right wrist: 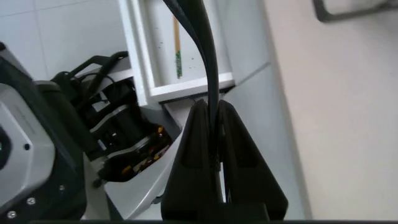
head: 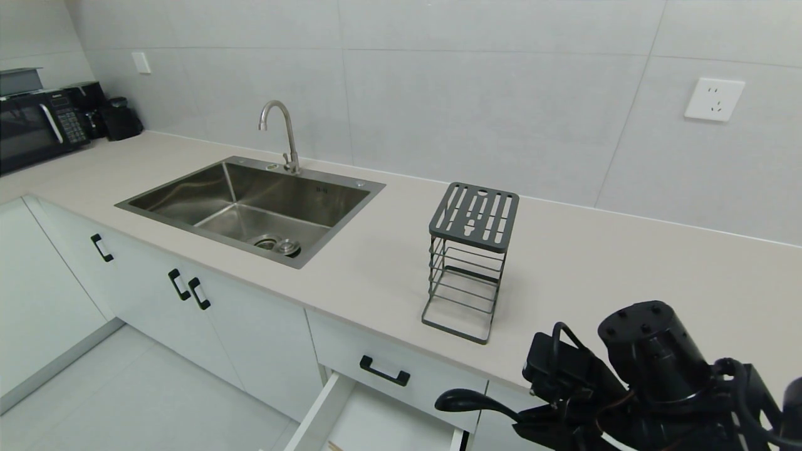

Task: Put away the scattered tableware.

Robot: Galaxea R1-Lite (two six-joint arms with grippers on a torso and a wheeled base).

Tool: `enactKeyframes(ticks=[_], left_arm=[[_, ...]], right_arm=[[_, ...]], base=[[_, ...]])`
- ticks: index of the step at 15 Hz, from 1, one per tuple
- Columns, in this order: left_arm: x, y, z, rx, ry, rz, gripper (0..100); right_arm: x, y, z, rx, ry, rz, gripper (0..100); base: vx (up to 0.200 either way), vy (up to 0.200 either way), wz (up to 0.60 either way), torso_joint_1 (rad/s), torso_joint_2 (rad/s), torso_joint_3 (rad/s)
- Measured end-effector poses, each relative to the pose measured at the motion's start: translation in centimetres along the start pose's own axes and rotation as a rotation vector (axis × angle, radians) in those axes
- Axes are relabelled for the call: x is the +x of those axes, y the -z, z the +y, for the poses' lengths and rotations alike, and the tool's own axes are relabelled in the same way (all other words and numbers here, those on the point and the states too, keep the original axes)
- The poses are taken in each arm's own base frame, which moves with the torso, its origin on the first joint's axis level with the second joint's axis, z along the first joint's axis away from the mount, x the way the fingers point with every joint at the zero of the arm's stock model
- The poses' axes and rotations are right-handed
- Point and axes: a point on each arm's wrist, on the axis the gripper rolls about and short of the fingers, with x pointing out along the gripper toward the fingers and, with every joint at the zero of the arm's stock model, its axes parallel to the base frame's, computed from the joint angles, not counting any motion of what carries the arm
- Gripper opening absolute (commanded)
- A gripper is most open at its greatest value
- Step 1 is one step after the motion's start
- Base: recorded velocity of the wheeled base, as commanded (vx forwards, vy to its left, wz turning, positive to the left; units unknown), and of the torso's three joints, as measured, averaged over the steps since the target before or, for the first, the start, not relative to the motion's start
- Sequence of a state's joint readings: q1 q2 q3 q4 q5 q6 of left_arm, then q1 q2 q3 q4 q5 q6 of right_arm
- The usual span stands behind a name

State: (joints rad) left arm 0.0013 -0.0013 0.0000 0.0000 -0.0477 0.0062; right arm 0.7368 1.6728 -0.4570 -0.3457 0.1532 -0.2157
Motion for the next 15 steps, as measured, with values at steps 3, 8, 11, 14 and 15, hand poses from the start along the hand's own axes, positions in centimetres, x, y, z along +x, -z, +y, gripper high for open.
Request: enactKeyframes(ticks=[3, 8, 11, 14, 15], left_arm=[[0.0, 0.0, 0.0, 0.0, 0.0, 0.0, 100], [0.0, 0.0, 0.0, 0.0, 0.0, 0.0, 100], [0.0, 0.0, 0.0, 0.0, 0.0, 0.0, 100], [0.0, 0.0, 0.0, 0.0, 0.0, 0.0, 100], [0.0, 0.0, 0.0, 0.0, 0.0, 0.0, 100]], right_arm=[[1.3, -1.9, 1.4, -0.01, -0.046, -0.021, 0], [5.2, -5.1, 3.9, -0.051, -0.121, -0.031, 0], [7.7, -6.6, 5.3, -0.031, -0.121, -0.026, 0], [9.4, -7.2, 6.2, -0.026, -0.136, -0.018, 0], [9.7, -7.2, 6.4, -0.026, -0.14, -0.014, 0]], base=[[0.0, 0.0, 0.0, 0.0, 0.0, 0.0], [0.0, 0.0, 0.0, 0.0, 0.0, 0.0], [0.0, 0.0, 0.0, 0.0, 0.0, 0.0], [0.0, 0.0, 0.0, 0.0, 0.0, 0.0], [0.0, 0.0, 0.0, 0.0, 0.0, 0.0]])
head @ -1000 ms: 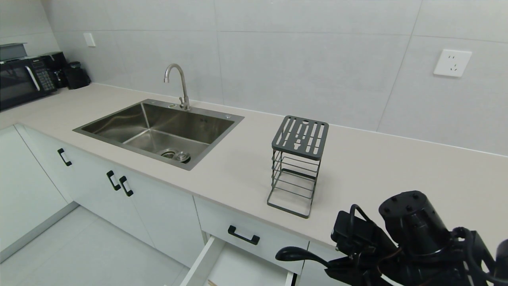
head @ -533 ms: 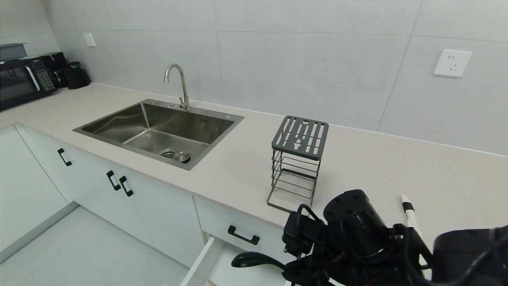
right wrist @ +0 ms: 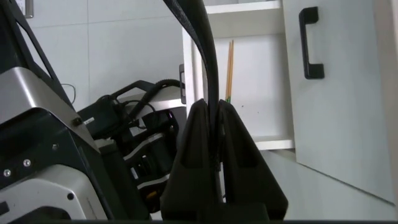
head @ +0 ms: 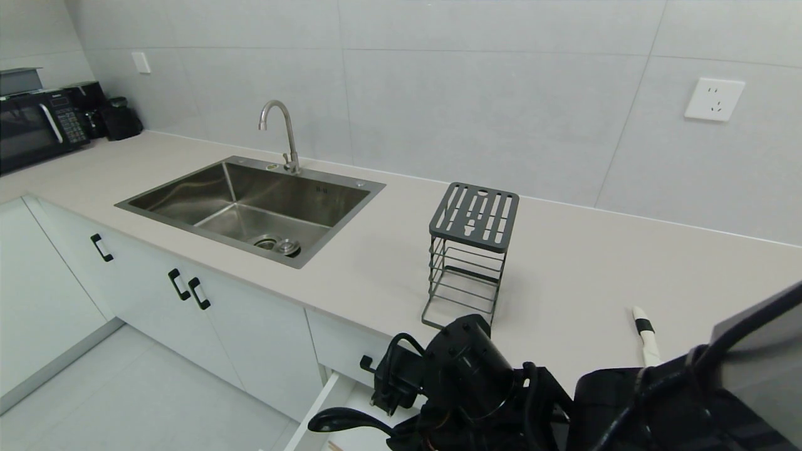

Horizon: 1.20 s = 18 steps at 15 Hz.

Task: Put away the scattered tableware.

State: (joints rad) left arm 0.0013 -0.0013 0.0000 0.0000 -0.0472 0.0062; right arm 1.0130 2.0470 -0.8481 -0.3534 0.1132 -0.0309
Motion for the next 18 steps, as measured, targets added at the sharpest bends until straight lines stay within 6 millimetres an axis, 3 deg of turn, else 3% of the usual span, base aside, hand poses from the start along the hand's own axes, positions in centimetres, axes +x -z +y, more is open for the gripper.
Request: enactKeyframes(ticks=[4, 10, 18], left_arm=[[0.0, 0.0, 0.0, 0.0, 0.0, 0.0, 100], [0.0, 0.0, 0.0, 0.0, 0.0, 0.0, 100], [0.0, 0.0, 0.0, 0.0, 0.0, 0.0, 100]], right_arm=[[1.4, -0.5, 0.7, -0.015, -0.02, -0.005, 0], [1.9, -0.3, 1.0, -0.026, -0.029, 0.007, 0], [2.0, -0.3, 1.0, -0.033, -0.031, 0.01, 0]], base=[[0.0, 0.0, 0.0, 0.0, 0.0, 0.0], [0.0, 0.0, 0.0, -0.012, 0.02, 0.013], [0.0, 0.0, 0.0, -0.249, 0.49, 0.242]])
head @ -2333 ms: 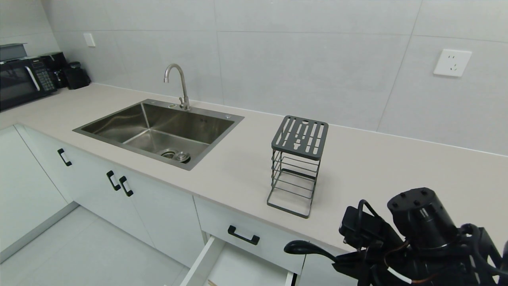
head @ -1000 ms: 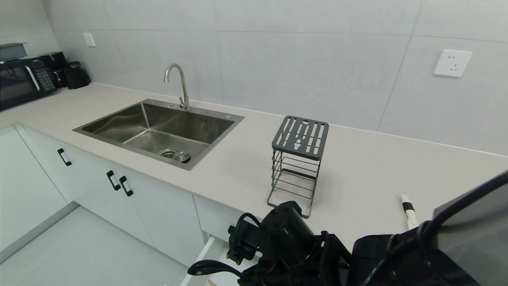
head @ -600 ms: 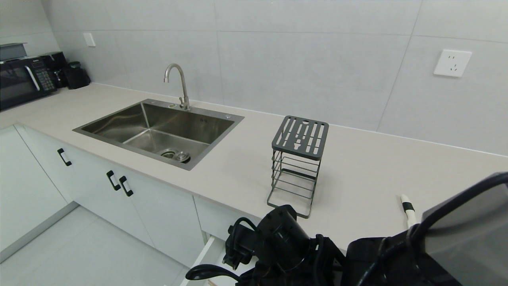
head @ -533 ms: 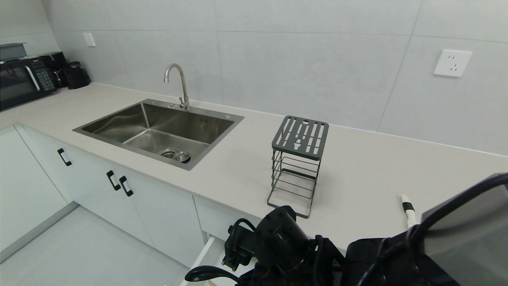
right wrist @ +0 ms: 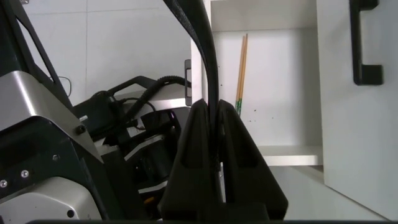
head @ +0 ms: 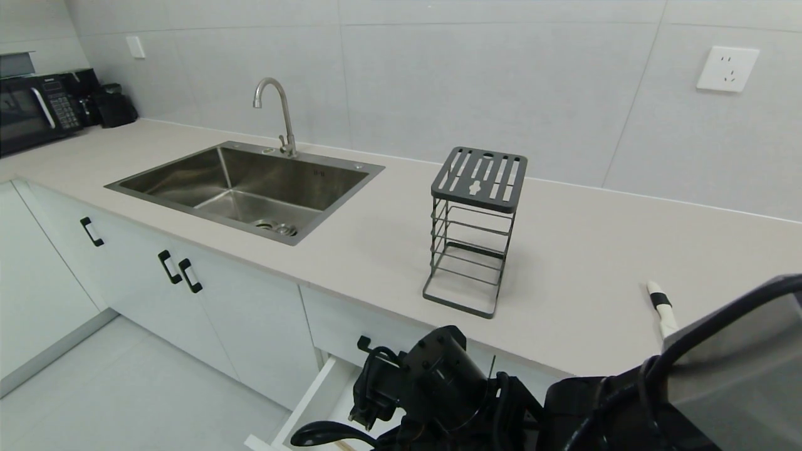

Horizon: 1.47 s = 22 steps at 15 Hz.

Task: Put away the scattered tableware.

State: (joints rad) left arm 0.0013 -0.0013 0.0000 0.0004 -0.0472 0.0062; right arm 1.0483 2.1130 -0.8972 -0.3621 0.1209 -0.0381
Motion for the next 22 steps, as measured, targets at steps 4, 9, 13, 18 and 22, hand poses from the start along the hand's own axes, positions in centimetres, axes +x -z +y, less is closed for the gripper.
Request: enactKeyframes(ticks=[4, 9, 13, 18, 22], left_arm=[[0.0, 0.0, 0.0, 0.0, 0.0, 0.0, 100], [0.0, 0.0, 0.0, 0.0, 0.0, 0.0, 100], [0.0, 0.0, 0.0, 0.0, 0.0, 0.0, 100], [0.0, 0.0, 0.0, 0.0, 0.0, 0.0, 100], [0.0, 0.0, 0.0, 0.0, 0.0, 0.0, 100]], right_arm=[[0.0, -0.1, 0.1, -0.002, -0.001, -0.003, 0], [0.0, -0.2, 0.1, -0.002, -0.001, -0.004, 0], [0.0, -0.4, 0.0, -0.003, 0.002, -0.012, 0], [0.4, -0.8, -0.3, 0.002, 0.013, -0.021, 0], [0.8, -1.1, -0.7, 0.008, 0.031, -0.028, 0]], base=[[0.0, 0.0, 0.0, -0.259, 0.51, 0.244], [0.0, 0.0, 0.0, -0.229, 0.44, 0.204], [0.0, 0.0, 0.0, -0.028, 0.05, 0.029], [0.0, 0.0, 0.0, -0.155, 0.3, 0.143], [0.0, 0.0, 0.0, -0.227, 0.37, 0.148]])
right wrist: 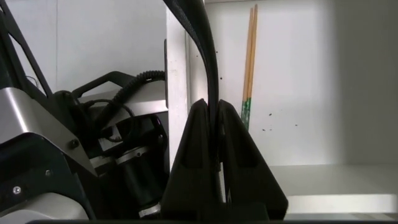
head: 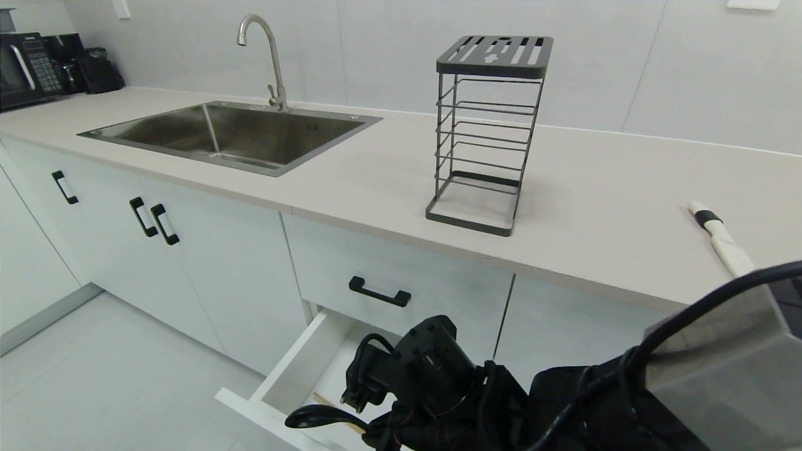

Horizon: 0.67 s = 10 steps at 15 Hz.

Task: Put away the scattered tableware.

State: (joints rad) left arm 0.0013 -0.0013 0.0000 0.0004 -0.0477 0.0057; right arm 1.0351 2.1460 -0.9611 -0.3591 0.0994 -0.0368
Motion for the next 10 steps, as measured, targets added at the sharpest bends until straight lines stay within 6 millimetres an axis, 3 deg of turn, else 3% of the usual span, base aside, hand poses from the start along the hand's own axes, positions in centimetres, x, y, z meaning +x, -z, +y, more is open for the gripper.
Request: enactKeyframes(ticks=[10], left_arm=[[0.0, 0.0, 0.0, 0.0, 0.0, 0.0, 100]], right_arm=[[1.5, -0.3, -1.2, 0.017, 0.079, 0.005, 0]], base=[[0.0, 0.0, 0.0, -0.053, 0.09, 0.036]])
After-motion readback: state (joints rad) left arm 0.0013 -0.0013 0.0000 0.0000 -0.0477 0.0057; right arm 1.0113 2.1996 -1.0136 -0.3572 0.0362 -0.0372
